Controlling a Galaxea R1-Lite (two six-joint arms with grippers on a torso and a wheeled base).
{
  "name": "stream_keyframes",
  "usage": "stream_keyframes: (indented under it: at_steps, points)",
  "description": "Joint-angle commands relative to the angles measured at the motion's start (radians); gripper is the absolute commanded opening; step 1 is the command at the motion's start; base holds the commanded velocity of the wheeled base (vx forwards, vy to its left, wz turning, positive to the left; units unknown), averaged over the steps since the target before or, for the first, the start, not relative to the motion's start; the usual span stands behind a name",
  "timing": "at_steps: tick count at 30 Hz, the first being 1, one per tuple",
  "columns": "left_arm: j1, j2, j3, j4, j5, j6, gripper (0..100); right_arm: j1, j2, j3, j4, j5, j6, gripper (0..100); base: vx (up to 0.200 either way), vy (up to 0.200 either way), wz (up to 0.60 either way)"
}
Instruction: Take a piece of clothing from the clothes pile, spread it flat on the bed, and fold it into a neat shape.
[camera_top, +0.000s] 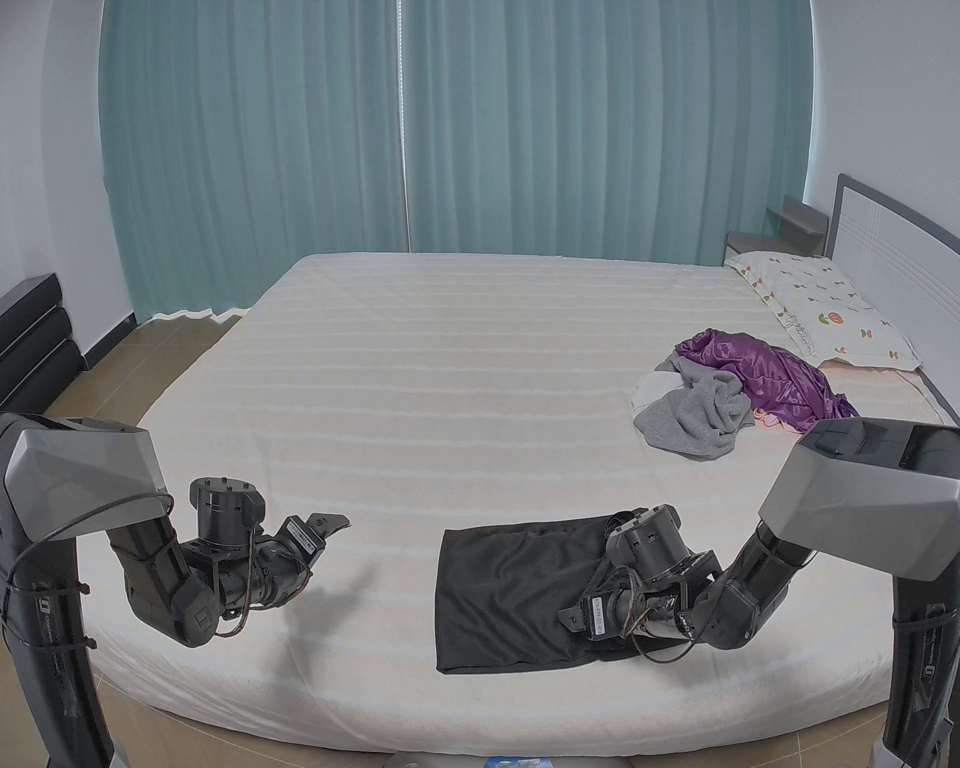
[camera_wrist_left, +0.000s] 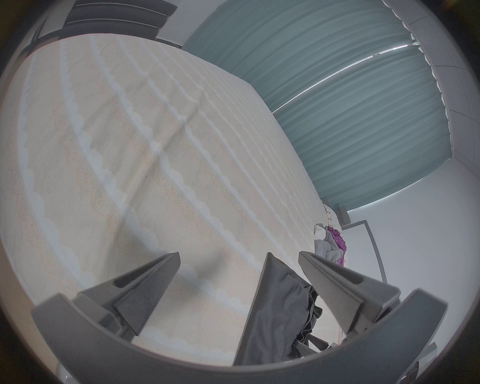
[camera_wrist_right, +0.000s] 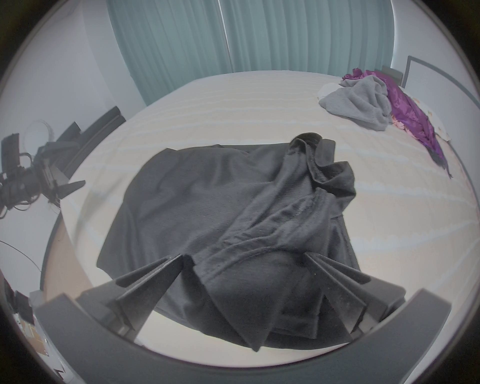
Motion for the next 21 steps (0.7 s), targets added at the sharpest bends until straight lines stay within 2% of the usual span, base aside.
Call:
stream_keyframes:
  at_steps: [1,4,13,18,21]
  points:
    - [0.001,0.003,0.000,-0.001,0.000,0.000,100,0.003,0.016,-0.022,0.031,-0.048,-0.016,100,0.000,0.000,0.00]
    - [0.001,0.003,0.000,-0.001,0.000,0.000,100,-0.006,0.005,-0.008,0.040,-0.086,-0.042,100,0.000,0.000,0.00]
    - [0.001,0.003,0.000,-0.001,-0.002,0.001,100,-0.062,-0.086,0.085,0.047,-0.097,-0.051,100,0.000,0.000,0.00]
    - [0.001,0.003,0.000,-0.001,-0.002,0.001,100,-0.162,-0.150,0.222,0.033,-0.083,-0.049,100,0.000,0.000,0.00]
    - [0.001,0.003,0.000,-0.001,-0.002,0.001,100,-0.230,-0.190,0.288,-0.006,-0.046,-0.049,100,0.000,0.000,0.00]
